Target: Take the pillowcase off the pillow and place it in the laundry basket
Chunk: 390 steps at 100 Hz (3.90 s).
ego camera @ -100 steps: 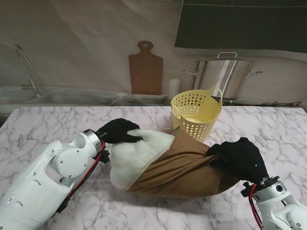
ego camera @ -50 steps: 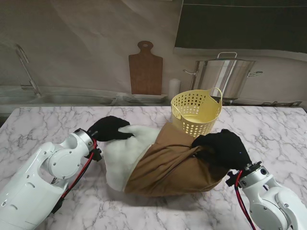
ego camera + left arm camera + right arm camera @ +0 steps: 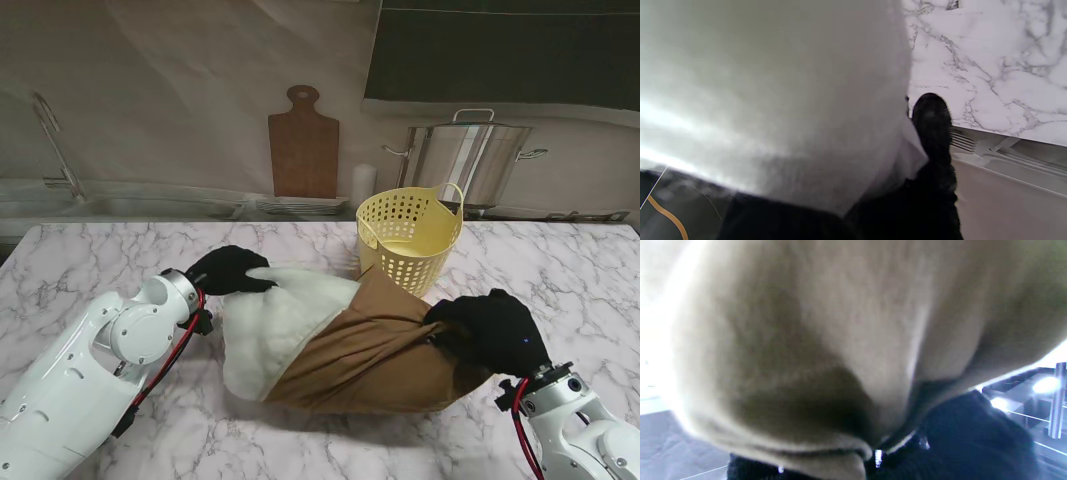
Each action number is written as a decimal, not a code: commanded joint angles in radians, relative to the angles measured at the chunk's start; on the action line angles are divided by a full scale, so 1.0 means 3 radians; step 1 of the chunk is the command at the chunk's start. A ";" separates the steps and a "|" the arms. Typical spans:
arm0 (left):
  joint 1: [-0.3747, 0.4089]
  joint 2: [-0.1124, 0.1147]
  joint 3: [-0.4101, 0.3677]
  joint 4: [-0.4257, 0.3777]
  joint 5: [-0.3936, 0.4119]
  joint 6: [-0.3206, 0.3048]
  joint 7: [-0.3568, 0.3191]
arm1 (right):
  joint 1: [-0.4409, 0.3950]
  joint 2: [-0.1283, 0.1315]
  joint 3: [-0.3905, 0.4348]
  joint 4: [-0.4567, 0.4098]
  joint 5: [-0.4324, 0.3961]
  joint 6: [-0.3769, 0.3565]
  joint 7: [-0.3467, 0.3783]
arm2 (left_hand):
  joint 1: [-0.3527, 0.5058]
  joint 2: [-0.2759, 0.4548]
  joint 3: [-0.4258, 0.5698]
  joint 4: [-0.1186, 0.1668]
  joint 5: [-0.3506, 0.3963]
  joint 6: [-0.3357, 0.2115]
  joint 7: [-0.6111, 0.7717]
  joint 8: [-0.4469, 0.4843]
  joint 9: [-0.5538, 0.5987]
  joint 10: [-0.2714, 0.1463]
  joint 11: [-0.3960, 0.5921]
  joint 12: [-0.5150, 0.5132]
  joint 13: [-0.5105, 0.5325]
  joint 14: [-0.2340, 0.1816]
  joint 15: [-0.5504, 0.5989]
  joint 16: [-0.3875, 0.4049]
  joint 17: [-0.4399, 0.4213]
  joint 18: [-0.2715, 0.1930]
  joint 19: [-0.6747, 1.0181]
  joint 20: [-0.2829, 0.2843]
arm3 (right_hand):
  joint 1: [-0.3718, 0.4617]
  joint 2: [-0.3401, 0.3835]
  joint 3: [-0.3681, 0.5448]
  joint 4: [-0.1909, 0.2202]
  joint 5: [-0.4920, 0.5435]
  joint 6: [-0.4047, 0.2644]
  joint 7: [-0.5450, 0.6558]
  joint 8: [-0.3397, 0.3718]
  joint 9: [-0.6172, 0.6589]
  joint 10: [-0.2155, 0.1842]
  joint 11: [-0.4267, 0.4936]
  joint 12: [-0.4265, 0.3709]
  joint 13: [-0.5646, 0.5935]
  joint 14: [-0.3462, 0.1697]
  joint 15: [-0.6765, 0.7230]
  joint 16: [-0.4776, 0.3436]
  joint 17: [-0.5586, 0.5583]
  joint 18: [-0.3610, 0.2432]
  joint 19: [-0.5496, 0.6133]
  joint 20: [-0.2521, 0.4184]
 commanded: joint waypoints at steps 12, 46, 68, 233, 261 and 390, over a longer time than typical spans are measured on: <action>0.0006 0.0056 -0.0002 0.0262 0.0041 0.0109 -0.0104 | -0.0194 -0.0008 0.0138 0.0102 -0.0048 0.0158 -0.0065 | 0.0762 -0.0112 0.0418 0.0268 0.0047 -0.0031 0.0156 0.0088 0.0108 0.0012 0.0110 0.0065 0.0099 0.0107 0.0152 0.0068 -0.0034 -0.0364 0.1341 0.0047 | 0.0425 0.0169 0.0519 0.0210 0.0338 -0.0022 0.0427 0.0152 0.0259 -0.0057 0.0364 0.0156 0.0242 0.0052 0.0285 0.0093 0.0001 -0.0043 0.0084 0.0006; -0.0044 0.0063 0.0033 0.0416 0.0029 0.0164 -0.0141 | -0.0301 -0.0012 0.0230 0.0091 -0.0053 0.0232 -0.0007 | 0.0760 -0.0112 0.0416 0.0269 0.0051 -0.0034 0.0152 0.0091 0.0106 0.0014 0.0108 0.0064 0.0095 0.0111 0.0149 0.0068 -0.0042 -0.0355 0.1341 0.0054 | 0.0421 0.0165 0.0530 0.0210 0.0341 -0.0018 0.0417 0.0162 0.0255 -0.0047 0.0364 0.0157 0.0235 0.0057 0.0280 0.0093 0.0004 -0.0045 0.0085 0.0000; -0.0012 0.0071 -0.0040 0.0449 0.0065 0.0162 -0.0152 | -0.0463 -0.0036 0.0358 0.0049 -0.0090 0.0309 -0.0104 | 0.0761 -0.0108 0.0416 0.0269 0.0049 -0.0036 0.0148 0.0092 0.0095 0.0048 0.0108 0.0057 0.0090 0.0113 0.0148 0.0068 -0.0050 -0.0353 0.1341 0.0059 | 0.0424 0.0162 0.0540 0.0213 0.0349 -0.0011 0.0412 0.0163 0.0252 -0.0035 0.0364 0.0158 0.0236 0.0069 0.0281 0.0095 0.0010 -0.0046 0.0091 0.0000; 0.0264 0.0157 -0.0858 0.0398 0.0808 0.0396 -0.0383 | -0.0653 -0.0126 0.0998 -0.0425 -0.0411 0.0110 -0.0793 | 0.0275 0.0283 0.0292 0.0185 -0.0559 -0.0008 -0.0984 -0.0245 -0.1460 0.0317 -0.0863 -0.0885 -0.1497 0.0509 -0.1159 -0.0430 -0.1965 0.0521 -0.0255 0.0147 | 0.0418 0.0199 0.0522 0.0190 0.0294 -0.0029 0.0365 0.0119 0.0193 -0.0041 0.0324 0.0172 0.0172 0.0076 0.0153 0.0058 0.0029 -0.0074 0.0104 -0.0019; 0.0366 0.0062 -0.0991 0.0203 0.0927 0.0383 0.0292 | -0.0465 -0.0098 0.0935 -0.0409 -0.0403 0.0050 -0.0674 | -0.0442 0.0796 0.0225 0.0138 -0.1239 0.0145 -0.1551 -0.0738 -0.2625 0.0420 -0.1239 -0.1339 -0.2529 0.0617 -0.1619 -0.1009 -0.2644 0.0712 -0.1536 -0.0229 | 0.0424 0.0224 0.0477 0.0196 0.0263 -0.0061 0.0369 0.0096 0.0174 -0.0056 0.0307 0.0161 0.0147 0.0065 0.0117 0.0045 0.0005 -0.0086 0.0093 -0.0018; 0.0639 -0.0102 -0.0352 -0.0340 0.0492 0.0220 0.0982 | 0.0031 0.0131 -0.0162 0.0280 -0.0713 0.0502 0.0272 | -0.0349 0.0877 0.0220 0.0143 -0.1266 0.0184 -0.1551 -0.0774 -0.2173 0.0443 -0.1119 -0.1130 -0.2287 0.0566 -0.1518 -0.0889 -0.2577 0.0820 -0.1514 -0.0014 | 0.0292 0.0176 0.0101 0.0306 0.0000 -0.0048 0.0346 -0.0793 0.0559 -0.0223 -0.0573 -0.0806 -0.0124 -0.0078 -0.0308 -0.0197 -0.0343 -0.0043 -0.0127 0.0025</action>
